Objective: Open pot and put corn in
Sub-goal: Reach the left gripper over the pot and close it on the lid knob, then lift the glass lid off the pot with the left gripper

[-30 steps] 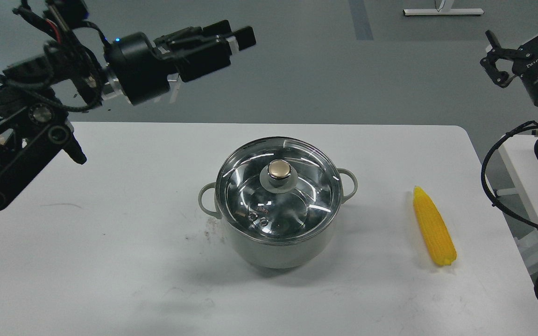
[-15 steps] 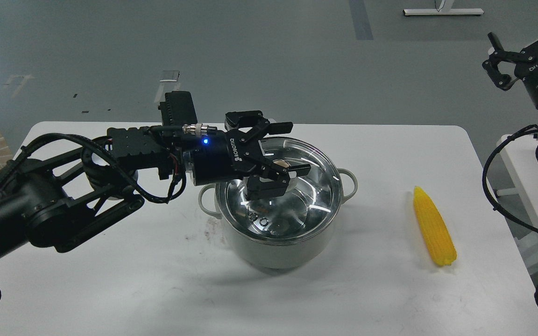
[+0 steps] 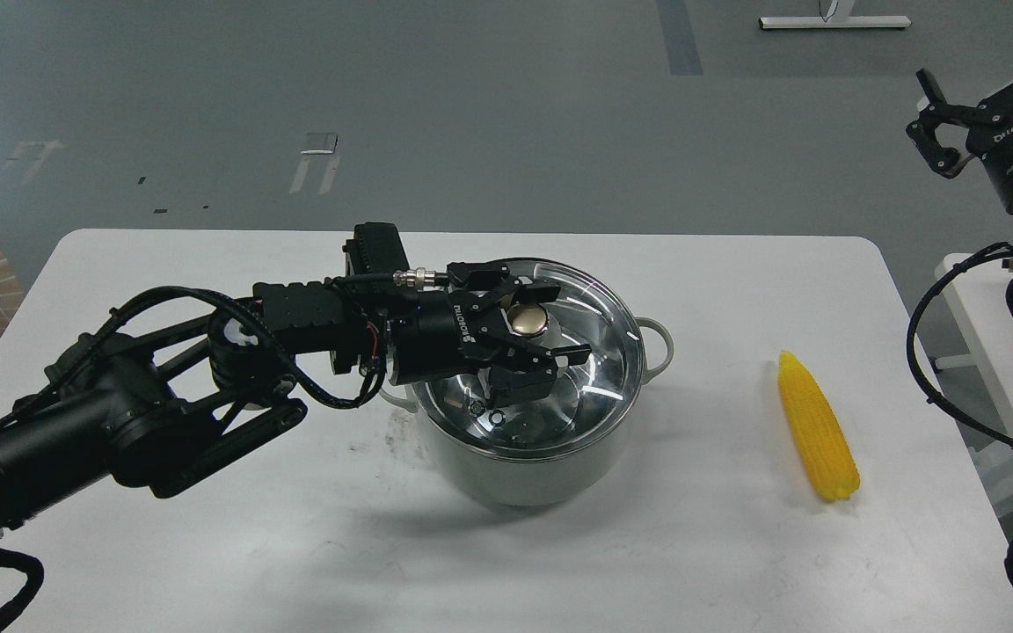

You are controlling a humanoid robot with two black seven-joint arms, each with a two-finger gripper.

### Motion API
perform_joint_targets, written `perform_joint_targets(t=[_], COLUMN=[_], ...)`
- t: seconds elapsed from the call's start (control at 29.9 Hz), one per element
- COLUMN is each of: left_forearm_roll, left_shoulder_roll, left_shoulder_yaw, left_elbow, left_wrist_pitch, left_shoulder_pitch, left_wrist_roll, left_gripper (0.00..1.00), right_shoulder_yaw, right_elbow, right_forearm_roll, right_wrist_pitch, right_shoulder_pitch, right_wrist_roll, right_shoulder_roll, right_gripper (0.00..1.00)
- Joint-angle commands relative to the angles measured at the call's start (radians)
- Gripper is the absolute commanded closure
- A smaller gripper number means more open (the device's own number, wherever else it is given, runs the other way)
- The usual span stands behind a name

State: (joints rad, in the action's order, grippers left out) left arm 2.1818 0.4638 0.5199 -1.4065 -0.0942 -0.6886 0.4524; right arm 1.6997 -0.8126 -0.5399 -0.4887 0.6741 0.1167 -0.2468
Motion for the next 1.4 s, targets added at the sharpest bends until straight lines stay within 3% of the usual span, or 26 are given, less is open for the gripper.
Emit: perform_joint_targets(t=[0.0,0.37,0.54,0.7,0.84,1.14,1.37], left_forearm_roll=[0.000,0.000,0.000,0.000,0.000,0.000,-0.088], left_shoulder_roll=[0.001,0.001,0.003,0.003,0.003,0.055,0.333], left_shoulder_yaw=[-0.001,0.009,0.002,0.002,0.009,0.086,0.207], left_elbow=[0.020,0.070,0.070,0.070,0.069,-0.031,-0.131], left_wrist_pitch=[0.025,0.060,0.068,0.068,0.068,0.062,0.077], left_shoulder_pitch=[0.012,0.023,0.030,0.037,0.037,0.015,0.069], left_wrist_roll=[0.000,0.000,0.005,0.006,0.008,0.005,0.012], left_gripper=[0.25,0.25,0.57,0.64,0.80,0.82,0.81], right_shoulder_yaw=[0.000,0.000,0.000,0.000,0.000,0.000,0.000], right_elbow=[0.000,-0.002,-0.002,-0.007,-0.007,-0.007,-0.025], right_forearm_roll=[0.000,0.000,0.000,0.000,0.000,0.000,0.000], right_wrist_pitch=[0.000,0.000,0.000,0.000,0.000,0.000,0.000], right_shoulder_pitch=[-0.001,-0.002,-0.001,-0.001,-0.002,-0.002,-0.024], right_wrist_roll=[0.000,0.000,0.000,0.000,0.000,0.000,0.000], right_shoulder_roll=[0.004,0.004,0.006,0.004,0.004,0.006,-0.005], right_gripper=[0.00,0.00,0.00,0.00,0.00,0.00,0.00])
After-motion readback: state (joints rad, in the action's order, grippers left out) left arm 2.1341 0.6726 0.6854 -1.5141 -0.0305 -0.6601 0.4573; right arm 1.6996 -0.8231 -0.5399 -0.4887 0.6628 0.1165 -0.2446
